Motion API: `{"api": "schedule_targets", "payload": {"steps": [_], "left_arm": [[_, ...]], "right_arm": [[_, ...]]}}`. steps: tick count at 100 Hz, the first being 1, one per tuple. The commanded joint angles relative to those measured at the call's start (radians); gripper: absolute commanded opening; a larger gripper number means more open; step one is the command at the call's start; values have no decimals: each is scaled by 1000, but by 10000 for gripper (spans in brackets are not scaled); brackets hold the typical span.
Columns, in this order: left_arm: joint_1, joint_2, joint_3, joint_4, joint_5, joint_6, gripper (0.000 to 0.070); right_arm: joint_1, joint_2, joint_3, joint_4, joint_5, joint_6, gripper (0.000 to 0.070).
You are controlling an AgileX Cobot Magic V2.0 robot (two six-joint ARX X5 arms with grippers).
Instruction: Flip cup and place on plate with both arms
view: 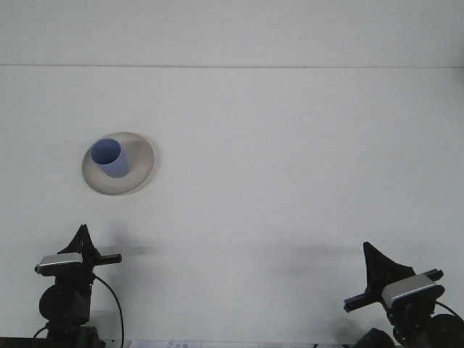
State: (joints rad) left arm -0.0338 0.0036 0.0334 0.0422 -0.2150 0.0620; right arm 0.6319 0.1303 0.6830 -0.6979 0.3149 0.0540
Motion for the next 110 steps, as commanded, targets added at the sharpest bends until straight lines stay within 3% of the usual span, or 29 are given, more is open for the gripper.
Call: {"api": "schedule_targets", "payload": {"steps": [1,15,23,39,57,110], "left_arm": [[1,0,-19,11,-5,5,16],[1,0,-19,11,-5,5,16],[1,0,-19,11,-5,5,16],[1,0,-19,11,-5,5,16],[1,0,-19,11,-5,5,16],[1,0,-19,11,-5,5,16]], "right_arm": [[-47,0,-1,15,-10,-29,8],[-232,-6,-90,164,-97,-82,8],[-358,-25,-204,315,-196,-128,8],[-562,-66,-448,583,-370,-89,8],[-650,-107,-622,711,-360,11,8],[-683,-129,-671,661,-360,18,8]]}}
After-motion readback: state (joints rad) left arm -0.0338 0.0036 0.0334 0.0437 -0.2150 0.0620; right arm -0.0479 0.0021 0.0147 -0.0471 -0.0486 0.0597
